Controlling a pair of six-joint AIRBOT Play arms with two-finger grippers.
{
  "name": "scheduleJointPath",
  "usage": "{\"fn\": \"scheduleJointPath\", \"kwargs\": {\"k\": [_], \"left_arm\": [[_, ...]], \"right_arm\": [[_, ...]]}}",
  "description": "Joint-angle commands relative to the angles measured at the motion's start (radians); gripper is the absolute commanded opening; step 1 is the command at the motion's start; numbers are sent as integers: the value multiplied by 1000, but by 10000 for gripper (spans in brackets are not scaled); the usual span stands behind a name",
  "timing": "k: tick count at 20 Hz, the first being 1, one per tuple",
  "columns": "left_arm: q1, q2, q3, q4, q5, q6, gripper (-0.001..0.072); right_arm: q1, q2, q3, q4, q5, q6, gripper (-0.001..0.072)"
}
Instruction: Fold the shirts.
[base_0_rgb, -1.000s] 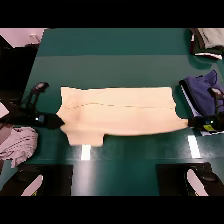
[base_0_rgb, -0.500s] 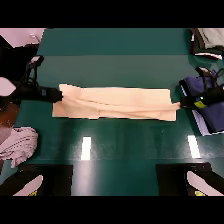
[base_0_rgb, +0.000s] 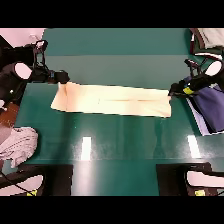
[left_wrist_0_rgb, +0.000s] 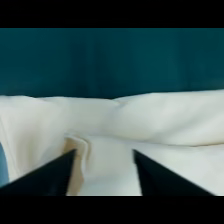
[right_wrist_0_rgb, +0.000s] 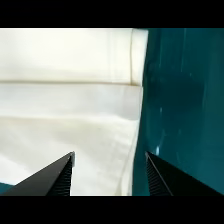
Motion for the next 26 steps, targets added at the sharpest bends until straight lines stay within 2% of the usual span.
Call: {"fn": "scheduleJointPath", "kwargs": {"k": [1, 6, 7, 8, 9, 13, 17, 21, 22, 23, 25, 26], "left_arm": [[0, -37, 23, 2, 68, -51, 541], [0, -36, 72, 3, -164, -31, 537], [0, -36, 71, -5, -201, -32, 353], [0, -36, 71, -6, -224, -32, 120], [0, -36, 71, -10, -240, -32, 39], [-1, -36, 71, -28, -277, -33, 39], [-2, -36, 71, -63, -275, -33, 38], [-2, -36, 71, -64, -283, -33, 38], [-2, -36, 69, -67, -285, -33, 38], [-2, -37, 67, -68, -290, -33, 38], [-2, -37, 65, -70, -304, -33, 38], [-2, -37, 63, -83, -309, -33, 36]], "right_arm": [[-47, -67, 51, 176, -48, -10, 516], [-187, -66, 43, 233, 164, -172, 514], [-211, -66, 26, 244, 182, -180, 514], [-237, -66, -7, 258, 179, -198, 513], [-259, -66, -44, 280, 167, -211, 514], [-325, -67, -211, 456, 42, -303, 514], [-306, -68, -300, 555, -74, -373, 511], [-233, -126, -267, 562, -51, -374, 496], [-214, -139, -255, 563, -45, -374, 431], [-195, -149, -247, 563, -45, -374, 427], [-172, -151, -244, 563, -53, -388, 194], [-172, -146, -244, 562, -60, -397, 149]]}}
